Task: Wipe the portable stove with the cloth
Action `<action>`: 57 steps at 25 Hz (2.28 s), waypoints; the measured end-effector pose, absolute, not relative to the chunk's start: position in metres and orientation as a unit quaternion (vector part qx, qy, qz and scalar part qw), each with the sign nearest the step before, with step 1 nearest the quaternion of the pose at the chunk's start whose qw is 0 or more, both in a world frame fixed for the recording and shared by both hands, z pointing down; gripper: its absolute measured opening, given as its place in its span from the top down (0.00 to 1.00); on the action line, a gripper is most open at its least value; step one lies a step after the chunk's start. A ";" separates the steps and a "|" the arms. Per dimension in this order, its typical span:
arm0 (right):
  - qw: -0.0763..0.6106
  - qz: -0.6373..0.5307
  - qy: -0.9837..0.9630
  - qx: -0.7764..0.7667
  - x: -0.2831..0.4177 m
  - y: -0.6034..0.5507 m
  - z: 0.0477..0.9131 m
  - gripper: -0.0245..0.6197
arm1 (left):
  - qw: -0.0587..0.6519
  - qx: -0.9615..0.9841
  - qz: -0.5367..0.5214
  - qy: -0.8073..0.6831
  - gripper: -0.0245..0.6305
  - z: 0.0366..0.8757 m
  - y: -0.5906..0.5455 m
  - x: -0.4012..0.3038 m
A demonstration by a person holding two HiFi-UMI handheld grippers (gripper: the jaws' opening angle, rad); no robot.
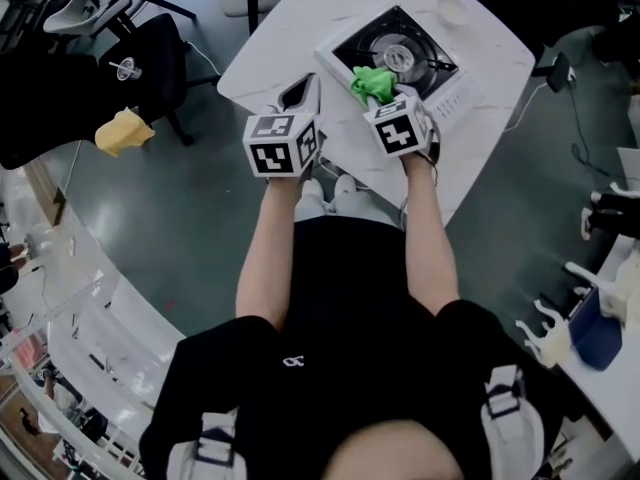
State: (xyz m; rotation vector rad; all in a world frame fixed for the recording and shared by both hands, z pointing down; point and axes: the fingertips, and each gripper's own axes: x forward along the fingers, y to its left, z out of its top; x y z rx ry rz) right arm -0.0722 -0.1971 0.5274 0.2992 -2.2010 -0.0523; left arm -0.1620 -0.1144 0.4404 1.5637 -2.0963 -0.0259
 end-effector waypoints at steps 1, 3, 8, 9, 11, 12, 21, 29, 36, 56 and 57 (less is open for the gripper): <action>0.448 -0.024 -0.886 0.116 -0.074 -0.197 0.529 0.81 | 0.260 0.577 -0.008 -0.774 0.97 0.440 -0.116 -0.162; 0.459 -0.036 -0.881 0.108 -0.073 -0.194 0.533 0.81 | 0.260 0.578 -0.003 -0.773 0.97 0.439 -0.121 -0.160; 0.454 -0.050 -0.885 0.087 -0.079 -0.195 0.530 0.81 | 0.275 0.575 -0.006 -0.770 0.97 0.448 -0.127 -0.156; 0.453 -0.049 -0.887 0.081 -0.081 -0.194 0.530 0.81 | 0.279 0.569 -0.007 -0.773 0.97 0.451 -0.123 -0.160; 0.450 -0.048 -0.889 0.072 -0.087 -0.192 0.532 0.81 | 0.284 0.553 0.000 -0.783 0.97 0.456 -0.112 -0.168; 0.448 -0.047 -0.890 0.069 -0.089 -0.191 0.533 0.81 | 0.286 0.546 0.003 -0.787 0.97 0.458 -0.108 -0.172; 0.441 -0.053 -0.895 0.052 -0.117 -0.187 0.535 0.81 | 0.285 0.540 0.009 -0.792 0.97 0.460 -0.102 -0.186; 0.429 -0.036 -0.902 0.035 -0.152 -0.183 0.532 0.81 | 0.299 0.551 -0.007 -0.779 0.97 0.472 -0.122 -0.239; 0.406 0.008 -0.914 0.014 -0.184 -0.182 0.531 0.81 | 0.322 0.600 -0.014 -0.733 0.97 0.496 -0.174 -0.289; 0.257 0.195 -0.903 0.284 -0.203 -0.261 0.508 0.81 | 0.334 0.721 0.025 -0.606 0.97 0.508 -0.250 -0.309; 0.260 0.199 -0.901 0.285 -0.203 -0.262 0.511 0.81 | 0.332 0.727 0.029 -0.601 0.97 0.507 -0.254 -0.306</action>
